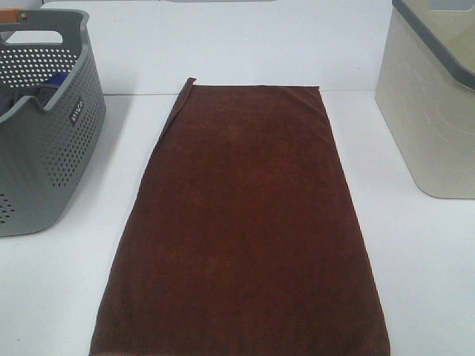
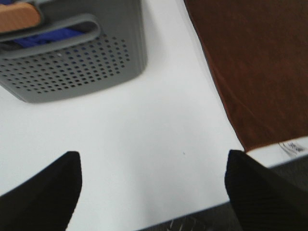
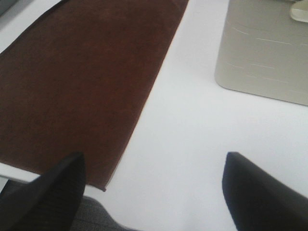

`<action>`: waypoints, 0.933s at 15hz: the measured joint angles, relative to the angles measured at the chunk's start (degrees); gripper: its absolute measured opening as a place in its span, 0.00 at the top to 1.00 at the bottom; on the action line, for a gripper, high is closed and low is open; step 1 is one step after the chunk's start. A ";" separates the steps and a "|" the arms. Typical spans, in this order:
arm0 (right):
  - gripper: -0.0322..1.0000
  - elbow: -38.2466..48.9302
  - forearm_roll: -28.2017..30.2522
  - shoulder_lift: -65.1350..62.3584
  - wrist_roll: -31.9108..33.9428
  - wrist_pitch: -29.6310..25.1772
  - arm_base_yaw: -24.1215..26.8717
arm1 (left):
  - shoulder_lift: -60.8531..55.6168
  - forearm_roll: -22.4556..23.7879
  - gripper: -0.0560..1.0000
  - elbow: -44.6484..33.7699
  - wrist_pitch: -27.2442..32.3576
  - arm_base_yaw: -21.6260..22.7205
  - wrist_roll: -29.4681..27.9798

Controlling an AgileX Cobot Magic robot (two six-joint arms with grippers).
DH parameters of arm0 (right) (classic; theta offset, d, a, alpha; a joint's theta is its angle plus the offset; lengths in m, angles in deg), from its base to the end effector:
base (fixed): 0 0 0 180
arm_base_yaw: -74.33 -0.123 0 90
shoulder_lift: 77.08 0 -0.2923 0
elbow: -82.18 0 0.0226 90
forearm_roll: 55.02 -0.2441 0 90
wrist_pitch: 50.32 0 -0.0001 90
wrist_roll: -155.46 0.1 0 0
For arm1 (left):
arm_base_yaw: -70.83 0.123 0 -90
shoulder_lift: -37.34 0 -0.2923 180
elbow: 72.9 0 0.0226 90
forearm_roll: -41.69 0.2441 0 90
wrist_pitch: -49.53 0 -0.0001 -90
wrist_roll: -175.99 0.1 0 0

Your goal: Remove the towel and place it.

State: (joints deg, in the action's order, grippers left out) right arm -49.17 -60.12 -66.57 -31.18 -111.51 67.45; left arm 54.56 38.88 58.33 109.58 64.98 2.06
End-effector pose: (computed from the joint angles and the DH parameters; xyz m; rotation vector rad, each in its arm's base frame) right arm -0.0042 0.0073 0.2705 -0.2490 2.0841 0.1103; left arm 0.0148 -0.0058 0.2707 0.2252 2.1877 -0.0583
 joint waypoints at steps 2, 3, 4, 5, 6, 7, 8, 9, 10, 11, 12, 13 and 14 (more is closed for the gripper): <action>0.25 0.00 0.00 0.00 0.00 0.00 4.41 | -6.70 0.00 0.21 0.00 0.00 2.23 0.00; 0.25 0.00 0.00 0.00 0.00 0.00 6.07 | -9.00 0.00 0.21 0.00 0.06 3.09 0.00; 0.25 0.00 -0.06 0.00 0.00 0.00 6.70 | -9.80 0.00 0.21 0.00 0.06 3.55 0.00; 0.25 0.00 -0.06 -0.63 0.00 0.00 6.76 | -9.85 0.00 0.21 0.00 0.06 3.67 0.00; 0.25 0.00 -0.17 -1.95 0.00 0.00 6.76 | -9.85 0.00 0.21 0.00 0.06 3.67 0.00; 0.25 0.00 -0.17 -2.92 0.00 0.00 6.76 | -9.85 0.00 0.21 0.00 0.06 3.67 0.00; 0.25 0.00 -0.17 -3.09 0.00 0.00 6.76 | -9.85 0.00 0.21 0.00 0.06 3.67 0.00; 0.25 0.00 -0.17 -3.27 0.00 0.00 6.76 | -9.85 0.00 0.21 0.00 0.06 3.67 0.00; 0.25 0.00 -0.17 -3.27 0.00 0.00 6.76 | -9.85 0.00 0.21 0.00 0.06 3.67 0.00; 0.25 0.00 -0.17 -3.27 0.00 0.00 6.76 | -9.85 0.00 0.21 0.00 0.06 3.67 0.00; 0.25 0.00 -0.23 -3.27 0.00 0.00 6.76 | -9.85 0.00 0.21 0.00 0.06 3.67 0.00; 0.25 0.00 -0.23 -3.27 0.00 0.00 6.76 | -9.85 0.00 0.21 0.00 0.06 3.67 0.00; 0.25 0.00 -0.23 -3.27 0.00 0.00 6.76 | -9.85 0.00 0.21 0.00 0.06 3.67 0.00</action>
State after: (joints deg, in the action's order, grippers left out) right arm -49.17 -60.35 -69.83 -31.18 -111.51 74.21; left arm 44.70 38.88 58.33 109.63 68.65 2.06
